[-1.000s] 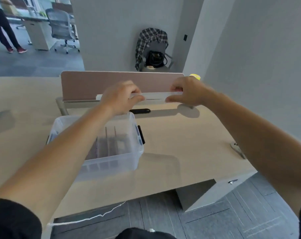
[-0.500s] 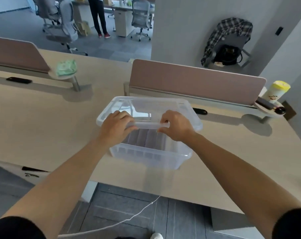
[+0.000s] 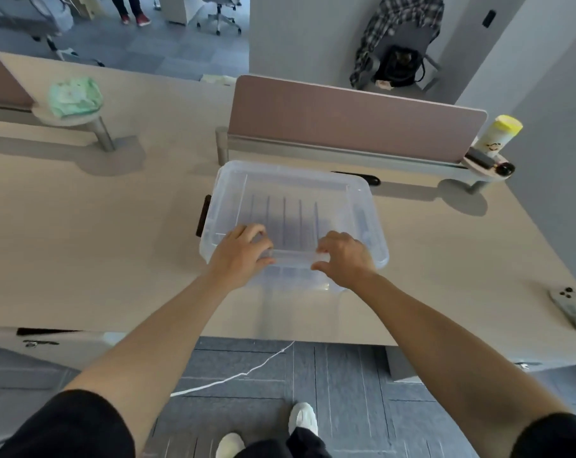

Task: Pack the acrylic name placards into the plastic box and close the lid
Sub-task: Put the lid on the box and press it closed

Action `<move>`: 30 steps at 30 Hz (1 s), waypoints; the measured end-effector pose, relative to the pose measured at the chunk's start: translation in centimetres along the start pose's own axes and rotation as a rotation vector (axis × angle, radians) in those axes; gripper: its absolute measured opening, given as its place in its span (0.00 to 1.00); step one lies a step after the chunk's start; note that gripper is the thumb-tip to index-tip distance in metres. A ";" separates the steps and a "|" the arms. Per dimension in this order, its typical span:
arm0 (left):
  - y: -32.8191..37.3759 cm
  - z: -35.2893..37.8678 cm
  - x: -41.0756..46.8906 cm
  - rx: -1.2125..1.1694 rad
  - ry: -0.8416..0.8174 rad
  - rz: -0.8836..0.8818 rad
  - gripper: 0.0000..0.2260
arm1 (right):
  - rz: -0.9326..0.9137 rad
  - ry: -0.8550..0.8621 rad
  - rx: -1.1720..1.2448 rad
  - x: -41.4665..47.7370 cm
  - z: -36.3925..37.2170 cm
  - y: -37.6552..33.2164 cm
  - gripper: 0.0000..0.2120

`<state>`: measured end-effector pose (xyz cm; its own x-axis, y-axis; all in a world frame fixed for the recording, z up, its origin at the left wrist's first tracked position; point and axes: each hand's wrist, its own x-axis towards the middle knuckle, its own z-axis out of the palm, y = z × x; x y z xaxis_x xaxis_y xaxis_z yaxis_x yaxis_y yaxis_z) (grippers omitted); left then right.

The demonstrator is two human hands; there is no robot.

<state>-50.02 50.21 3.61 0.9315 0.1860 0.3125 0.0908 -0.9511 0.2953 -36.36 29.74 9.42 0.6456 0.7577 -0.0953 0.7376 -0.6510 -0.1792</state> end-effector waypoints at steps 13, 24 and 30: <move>-1.4 0.3 -0.1 0.039 -0.037 -0.091 0.16 | 0.009 0.034 -0.112 0.6 1.9 -1.2 0.17; -1.5 -0.7 0.6 0.038 -0.145 -0.103 0.19 | 0.056 -0.135 -0.023 1.0 0.9 -0.2 0.19; -2.2 -0.7 5.0 0.044 -0.172 -0.194 0.24 | 0.113 -0.085 0.034 5.2 -1.1 2.1 0.25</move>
<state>-45.79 53.35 5.15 0.9409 0.3251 0.0949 0.2855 -0.9121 0.2941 -31.20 32.27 9.62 0.7040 0.6816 -0.1996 0.6529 -0.7317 -0.1959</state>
